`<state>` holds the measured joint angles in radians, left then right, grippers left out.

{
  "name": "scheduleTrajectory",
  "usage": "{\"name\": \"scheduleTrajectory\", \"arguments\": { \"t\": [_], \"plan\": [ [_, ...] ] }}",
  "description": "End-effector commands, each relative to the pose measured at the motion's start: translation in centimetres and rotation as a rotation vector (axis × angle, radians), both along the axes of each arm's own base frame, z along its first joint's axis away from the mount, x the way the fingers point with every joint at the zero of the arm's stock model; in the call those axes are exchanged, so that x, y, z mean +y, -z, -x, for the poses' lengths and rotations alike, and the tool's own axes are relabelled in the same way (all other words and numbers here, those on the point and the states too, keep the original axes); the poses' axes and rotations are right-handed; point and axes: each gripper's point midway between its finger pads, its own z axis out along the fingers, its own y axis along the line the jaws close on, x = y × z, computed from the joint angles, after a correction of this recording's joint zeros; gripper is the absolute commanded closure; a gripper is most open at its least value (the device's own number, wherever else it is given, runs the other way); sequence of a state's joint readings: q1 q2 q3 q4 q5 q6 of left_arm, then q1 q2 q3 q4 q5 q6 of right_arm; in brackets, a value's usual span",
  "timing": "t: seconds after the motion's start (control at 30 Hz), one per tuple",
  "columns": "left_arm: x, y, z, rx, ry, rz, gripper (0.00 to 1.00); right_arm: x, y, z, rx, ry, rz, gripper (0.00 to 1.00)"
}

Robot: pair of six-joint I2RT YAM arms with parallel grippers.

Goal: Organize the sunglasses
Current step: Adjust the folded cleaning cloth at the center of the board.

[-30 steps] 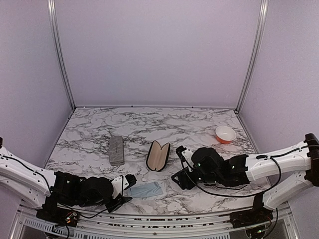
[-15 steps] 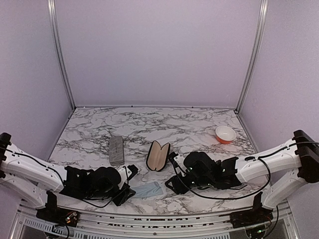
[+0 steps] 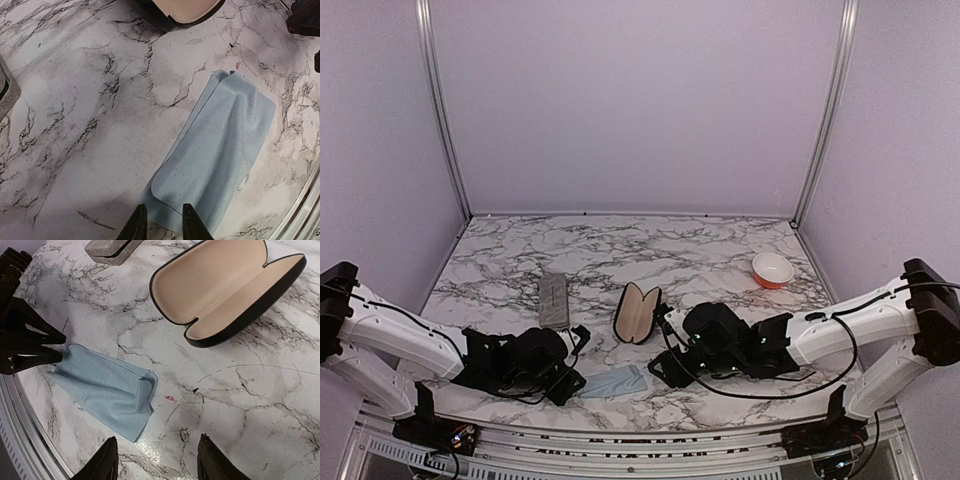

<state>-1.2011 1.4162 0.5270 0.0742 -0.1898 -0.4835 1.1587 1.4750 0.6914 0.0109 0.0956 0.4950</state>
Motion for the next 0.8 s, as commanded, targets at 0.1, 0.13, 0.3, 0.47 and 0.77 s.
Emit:
{"name": "scheduleTrajectory", "arguments": {
  "t": [0.1,0.13,0.3,0.47,0.77],
  "plan": [
    [-0.7,0.2,-0.9,0.025,-0.032,0.031,0.75,1.1,-1.4,-0.4,-0.032,-0.003,-0.032,0.48],
    [-1.0,0.1,-0.9,0.024,-0.026,0.044,0.75,1.0,-1.4,-0.4,-0.033,-0.001,-0.031,0.48],
    [-1.8,-0.5,-1.0,0.016,-0.013,0.074,0.74,0.9,-1.4,-0.5,-0.035,0.002,-0.027,0.48],
    [-1.9,-0.4,-1.1,0.017,-0.014,0.072,0.75,0.9,-1.3,-0.5,-0.038,0.003,-0.023,0.48],
    [-2.0,0.4,-1.1,0.024,-0.010,0.049,0.85,0.9,-1.4,-0.6,-0.042,0.004,-0.024,0.48]
  ]
}}
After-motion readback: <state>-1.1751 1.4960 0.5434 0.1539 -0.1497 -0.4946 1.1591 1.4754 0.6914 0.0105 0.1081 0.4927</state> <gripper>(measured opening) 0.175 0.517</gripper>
